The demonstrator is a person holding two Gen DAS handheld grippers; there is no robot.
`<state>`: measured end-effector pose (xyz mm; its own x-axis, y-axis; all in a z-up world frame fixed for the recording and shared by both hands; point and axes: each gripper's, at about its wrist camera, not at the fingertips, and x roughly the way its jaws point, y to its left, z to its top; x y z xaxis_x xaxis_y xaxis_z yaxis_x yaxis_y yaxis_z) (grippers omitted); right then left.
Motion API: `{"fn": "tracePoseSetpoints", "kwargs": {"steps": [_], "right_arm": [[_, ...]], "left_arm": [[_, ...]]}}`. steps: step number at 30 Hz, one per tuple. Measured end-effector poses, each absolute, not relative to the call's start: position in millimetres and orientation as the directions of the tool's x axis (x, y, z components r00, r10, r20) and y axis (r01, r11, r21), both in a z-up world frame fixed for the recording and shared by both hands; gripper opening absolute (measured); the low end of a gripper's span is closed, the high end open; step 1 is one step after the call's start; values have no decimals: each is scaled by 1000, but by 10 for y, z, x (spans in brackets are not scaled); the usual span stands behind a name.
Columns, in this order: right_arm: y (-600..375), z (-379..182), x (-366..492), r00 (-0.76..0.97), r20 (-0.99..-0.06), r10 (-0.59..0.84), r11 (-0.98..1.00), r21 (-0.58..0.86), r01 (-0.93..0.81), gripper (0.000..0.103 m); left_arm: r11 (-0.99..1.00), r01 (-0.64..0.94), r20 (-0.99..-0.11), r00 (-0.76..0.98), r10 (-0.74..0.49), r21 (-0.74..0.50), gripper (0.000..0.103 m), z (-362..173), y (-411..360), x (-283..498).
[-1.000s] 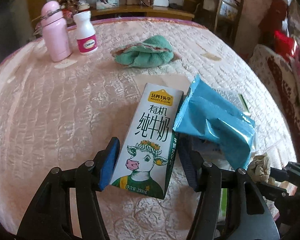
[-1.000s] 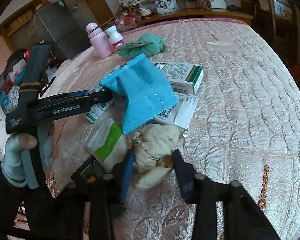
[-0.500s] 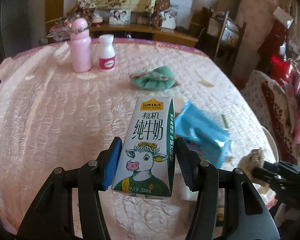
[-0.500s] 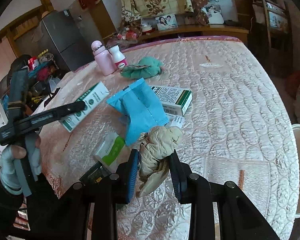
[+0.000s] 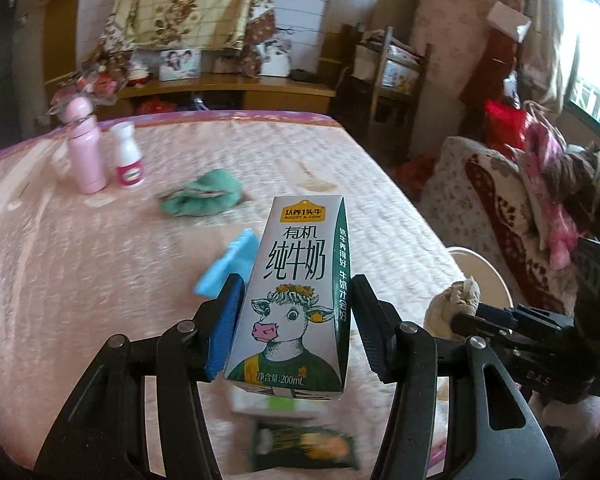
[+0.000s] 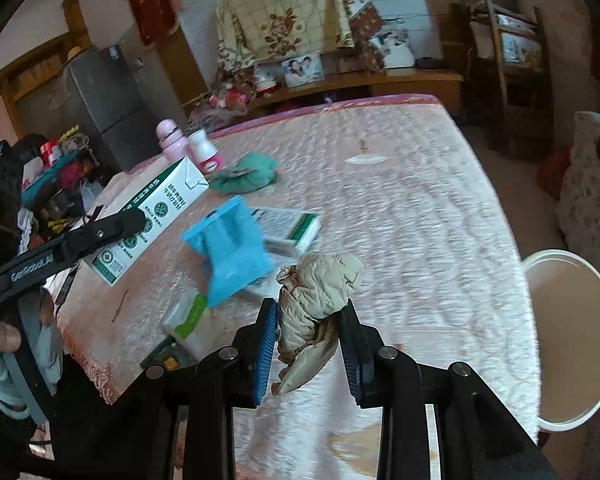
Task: Collect trash
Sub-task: 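Carry the milk carton and beige tissue over the white bin, then open both tools to drop carton and tissue into the bin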
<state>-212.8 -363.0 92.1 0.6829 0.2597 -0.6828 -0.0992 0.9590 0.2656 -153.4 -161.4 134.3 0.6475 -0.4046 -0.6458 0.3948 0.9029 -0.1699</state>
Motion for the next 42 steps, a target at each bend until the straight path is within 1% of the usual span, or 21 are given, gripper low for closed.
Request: {"fn": "tracePoseSetpoints", "kwargs": {"steps": [10,19,31,42], "right_arm": [[-4249,969,-2303,711,-682,174,967,255,8,29],[-4802,952,-2487,710,-699,85,966,233,113,29],[-5595,765,-2626,679,-734,-4,934,241,266,29],[-6068,519,-2616,640,-767,-49,902,242,359,29]], "left_arm": [[859,487,-654,600,-461,-158,53,1356,-2354,-1539],[815,558,-662,553,-506,-157,52,1344,-3040,-1581],[769,618,-695,482,-534,-161,52,1178,-3849,-1539],[747,638,-728,421,-542,-187,52,958,-4361,-1467]]}}
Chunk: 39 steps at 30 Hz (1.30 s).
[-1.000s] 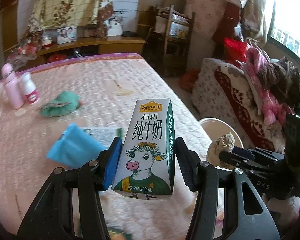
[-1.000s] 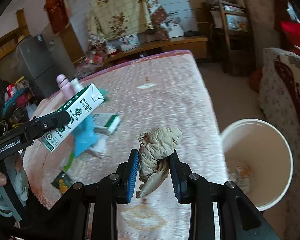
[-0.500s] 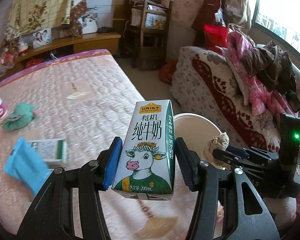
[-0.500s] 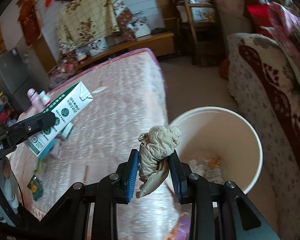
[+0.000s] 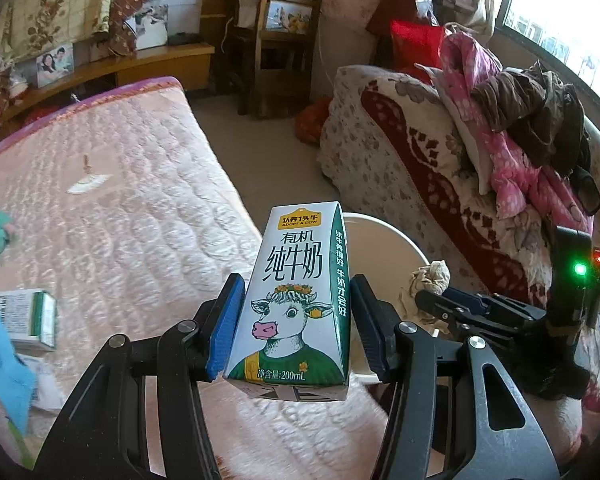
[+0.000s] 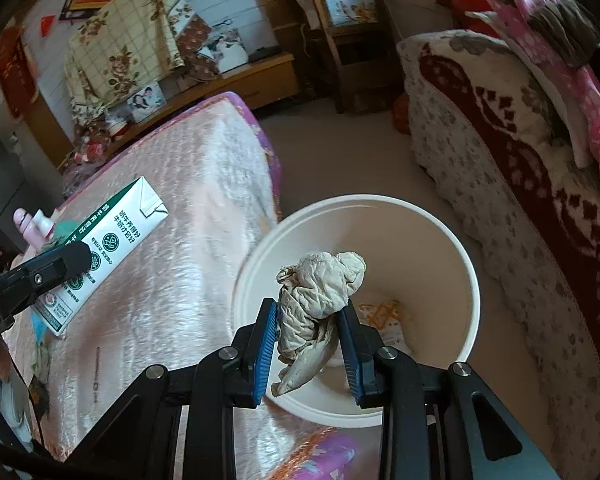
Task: Collect trash
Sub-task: 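Open both tools to drop carton and tissue into the bin, then move both tools back over the remaining trash on the mattress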
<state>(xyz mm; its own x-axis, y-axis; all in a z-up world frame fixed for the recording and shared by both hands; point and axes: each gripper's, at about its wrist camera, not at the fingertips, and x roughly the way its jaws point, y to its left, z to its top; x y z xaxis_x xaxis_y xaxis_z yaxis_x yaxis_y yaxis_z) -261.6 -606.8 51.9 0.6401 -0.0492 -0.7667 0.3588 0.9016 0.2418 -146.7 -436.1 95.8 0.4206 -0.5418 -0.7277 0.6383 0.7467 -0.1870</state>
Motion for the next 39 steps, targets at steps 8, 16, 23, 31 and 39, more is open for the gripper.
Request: {"fn": "tracePoseSetpoints", "kwargs": {"steps": [8,16,23,31,39], "right_arm": [[-6236,381,-2620,614,-785,-87,883,225,413,31],[-6389,304,-2699,612,-786,-90,846,264,463,51],[-6339,306,-2699,619,-782,-74,850,276,449,51],[-6161,371,-2688,626,-775,-81,869,252,425,52],[-5793,566,-2661,660,-747,-81,900,230,370,55]], "left_arm": [[735,640,-737,382,-558,-225,52,805,-4614,-1438],[725,638,-744,348,-571,-259,59,720,-4652,-1431],[748,627,-743,390,-544,-218,59,782,-4506,-1490],[790,589,-732,462,-501,-169,59,892,-4203,-1551],[829,546,-703,541,-461,-124,59,1045,-3785,-1592]]}}
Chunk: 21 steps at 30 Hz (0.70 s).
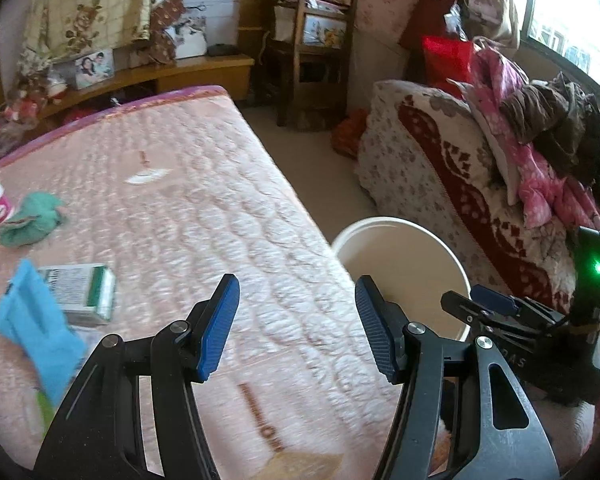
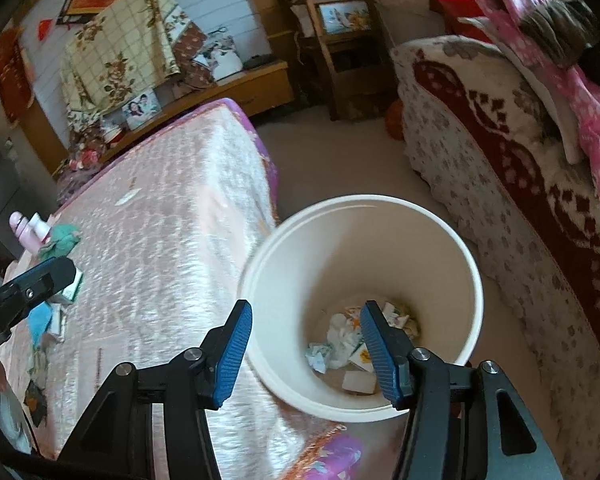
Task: Collect trash
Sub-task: 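Move both tools back over the remaining trash on the mattress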
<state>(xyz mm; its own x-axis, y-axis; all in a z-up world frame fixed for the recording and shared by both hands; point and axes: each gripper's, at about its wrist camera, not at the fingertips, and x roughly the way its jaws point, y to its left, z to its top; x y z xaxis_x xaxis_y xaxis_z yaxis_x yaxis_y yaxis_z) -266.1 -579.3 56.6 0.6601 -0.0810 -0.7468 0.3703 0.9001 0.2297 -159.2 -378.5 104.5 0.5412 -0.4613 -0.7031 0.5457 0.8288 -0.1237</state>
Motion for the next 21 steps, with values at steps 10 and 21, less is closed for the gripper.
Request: {"fn": "tracePoseSetpoints", "kwargs": {"steps": [10,21], "right_arm": [[-5229,783,-2547,697,-717,-23,931,238,276,62],[-4704,907,-2372,707,-707,30,959,220,180,63]], "left_arm": [[869,485,-672,610,-420,-103,59,1214,-3202,-1601],[907,410,-659,657,-366,-95,59,1253,-2668,-1567]]}}
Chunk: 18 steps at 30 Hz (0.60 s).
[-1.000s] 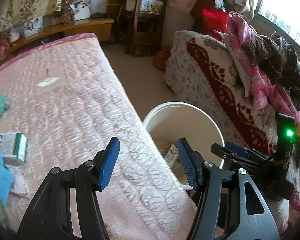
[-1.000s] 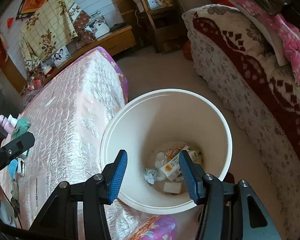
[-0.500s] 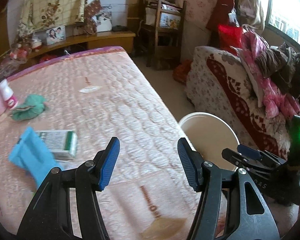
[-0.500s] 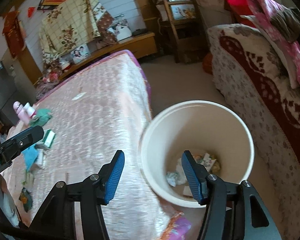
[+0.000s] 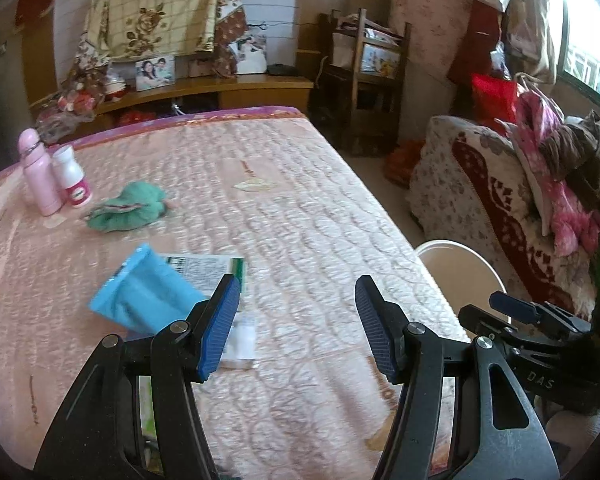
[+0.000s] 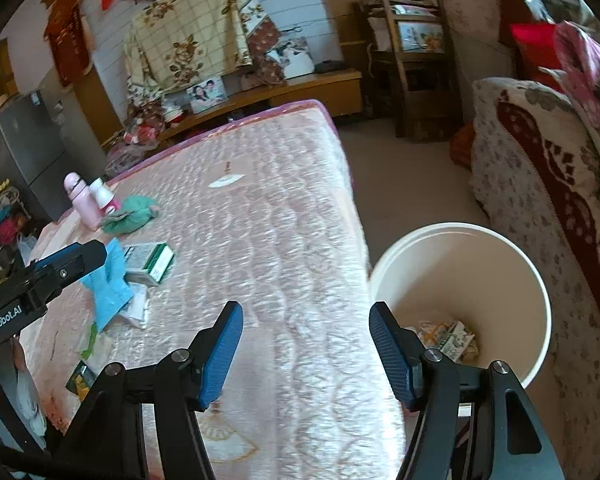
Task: Collect trash
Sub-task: 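Move both tools back over the remaining trash on the mattress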
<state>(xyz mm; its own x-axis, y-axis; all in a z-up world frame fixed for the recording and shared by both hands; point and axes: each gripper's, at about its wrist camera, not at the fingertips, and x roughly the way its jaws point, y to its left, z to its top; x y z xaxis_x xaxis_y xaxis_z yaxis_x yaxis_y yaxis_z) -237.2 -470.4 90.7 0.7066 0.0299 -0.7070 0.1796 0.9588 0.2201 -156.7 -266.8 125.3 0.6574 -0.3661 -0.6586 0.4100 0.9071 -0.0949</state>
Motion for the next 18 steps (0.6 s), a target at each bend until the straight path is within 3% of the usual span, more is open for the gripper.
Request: {"fn": "tracePoseSetpoints", "kwargs": {"steps": [18], "right_arm": [[-4037,870,-2176,674,-726,137,975,220,39,65]], "left_arm": [[937,323,-703,637,-318,-131,59,1190,-1706,-1518]]}}
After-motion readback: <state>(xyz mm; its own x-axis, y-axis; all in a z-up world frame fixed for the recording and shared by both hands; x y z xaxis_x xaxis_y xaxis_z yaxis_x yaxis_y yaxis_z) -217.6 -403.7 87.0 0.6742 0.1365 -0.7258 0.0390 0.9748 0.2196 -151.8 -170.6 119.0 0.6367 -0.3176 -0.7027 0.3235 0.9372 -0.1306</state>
